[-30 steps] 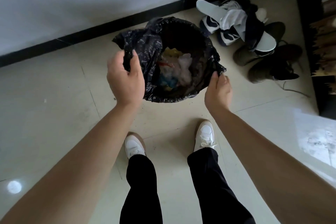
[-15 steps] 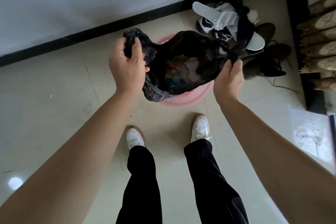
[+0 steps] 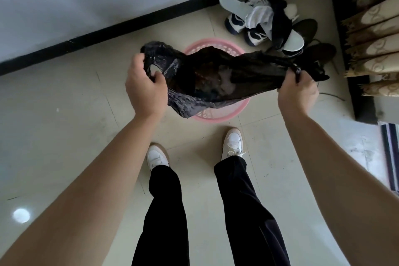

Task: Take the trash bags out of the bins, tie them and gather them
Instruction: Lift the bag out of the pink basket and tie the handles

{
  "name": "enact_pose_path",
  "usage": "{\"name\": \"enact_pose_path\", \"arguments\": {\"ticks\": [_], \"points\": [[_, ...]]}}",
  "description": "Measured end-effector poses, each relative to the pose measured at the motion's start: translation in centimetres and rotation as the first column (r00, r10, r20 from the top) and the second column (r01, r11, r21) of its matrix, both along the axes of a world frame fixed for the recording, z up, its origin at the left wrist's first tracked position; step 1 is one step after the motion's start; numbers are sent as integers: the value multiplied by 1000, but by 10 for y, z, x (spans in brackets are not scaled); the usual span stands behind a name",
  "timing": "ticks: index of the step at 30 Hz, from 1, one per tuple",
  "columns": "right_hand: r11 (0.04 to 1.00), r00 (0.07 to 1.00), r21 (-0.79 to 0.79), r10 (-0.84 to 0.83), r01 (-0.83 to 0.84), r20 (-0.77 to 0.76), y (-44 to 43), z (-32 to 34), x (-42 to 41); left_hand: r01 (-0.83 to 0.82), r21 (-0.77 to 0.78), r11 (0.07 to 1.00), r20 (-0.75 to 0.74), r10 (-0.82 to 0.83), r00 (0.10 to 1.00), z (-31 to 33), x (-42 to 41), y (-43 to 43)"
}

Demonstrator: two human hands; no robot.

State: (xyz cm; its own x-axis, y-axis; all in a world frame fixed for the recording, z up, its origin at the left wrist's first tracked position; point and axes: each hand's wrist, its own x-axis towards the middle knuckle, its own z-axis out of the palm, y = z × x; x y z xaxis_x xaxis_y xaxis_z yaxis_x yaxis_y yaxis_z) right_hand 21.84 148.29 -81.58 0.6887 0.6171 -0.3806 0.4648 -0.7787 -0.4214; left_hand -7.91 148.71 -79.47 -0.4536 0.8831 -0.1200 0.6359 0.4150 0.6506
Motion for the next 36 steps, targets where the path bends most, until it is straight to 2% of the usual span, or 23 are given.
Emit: {"name": "enact_pose_path", "arguments": {"ticks": [1, 3, 7, 11, 14, 16, 19, 22, 26, 30, 32, 34, 35, 36], "points": [[999, 998, 5, -32, 32, -56, 0, -1, 0, -37, 4, 999, 34, 37, 999, -1, -1, -2], [1000, 988, -25, 14, -18, -153, 0, 0, -4, -63, 6, 998, 115, 62, 991, -3, 0, -7], [983, 959, 123, 163, -138, -230, 4, 1, -11, -40, -24, 999, 198, 44, 979, -11, 6, -16], [975, 913, 46, 219, -216, -343, 3, -9, -15, 71, -229, 971, 306, 2, 952, -26, -1, -33], [985, 901, 67, 175, -162, -398, 3, -12, -8, 94, -385, 918, 363, 58, 930, -34, -8, -49], [986, 867, 90, 164, -137, -471, 0, -14, -3, 126, -429, 894, 368, 46, 929, -41, -15, -61], [933, 838, -17, 314, -359, -447, -11, -23, 5, 199, -489, 849, 360, -11, 933, -56, -26, -74], [842, 801, -147, 419, -519, -427, -19, -35, 8, 254, -603, 756, 313, -69, 947, -70, -32, -84], [706, 732, -238, 565, -668, -380, -23, -58, 11, 369, -560, 742, 253, -271, 929, -86, -26, -79], [645, 718, -316, 630, -696, -296, -15, -85, 14, 455, -438, 775, 195, -412, 890, -104, -10, -44], [602, 693, -351, 669, -717, -268, -4, -100, 13, 492, -404, 772, 210, -444, 871, -120, -3, -19], [604, 680, -320, 685, -730, -260, 10, -101, 4, 388, -334, 859, 266, -309, 913, -137, 4, 5], [637, 694, -277, 645, -720, -319, 18, -107, -3, 290, -284, 914, 295, -205, 933, -144, 8, 16], [631, 673, -248, 637, -735, -375, 28, -108, -12, 210, -242, 947, 316, -128, 940, -143, 16, 28]]}}
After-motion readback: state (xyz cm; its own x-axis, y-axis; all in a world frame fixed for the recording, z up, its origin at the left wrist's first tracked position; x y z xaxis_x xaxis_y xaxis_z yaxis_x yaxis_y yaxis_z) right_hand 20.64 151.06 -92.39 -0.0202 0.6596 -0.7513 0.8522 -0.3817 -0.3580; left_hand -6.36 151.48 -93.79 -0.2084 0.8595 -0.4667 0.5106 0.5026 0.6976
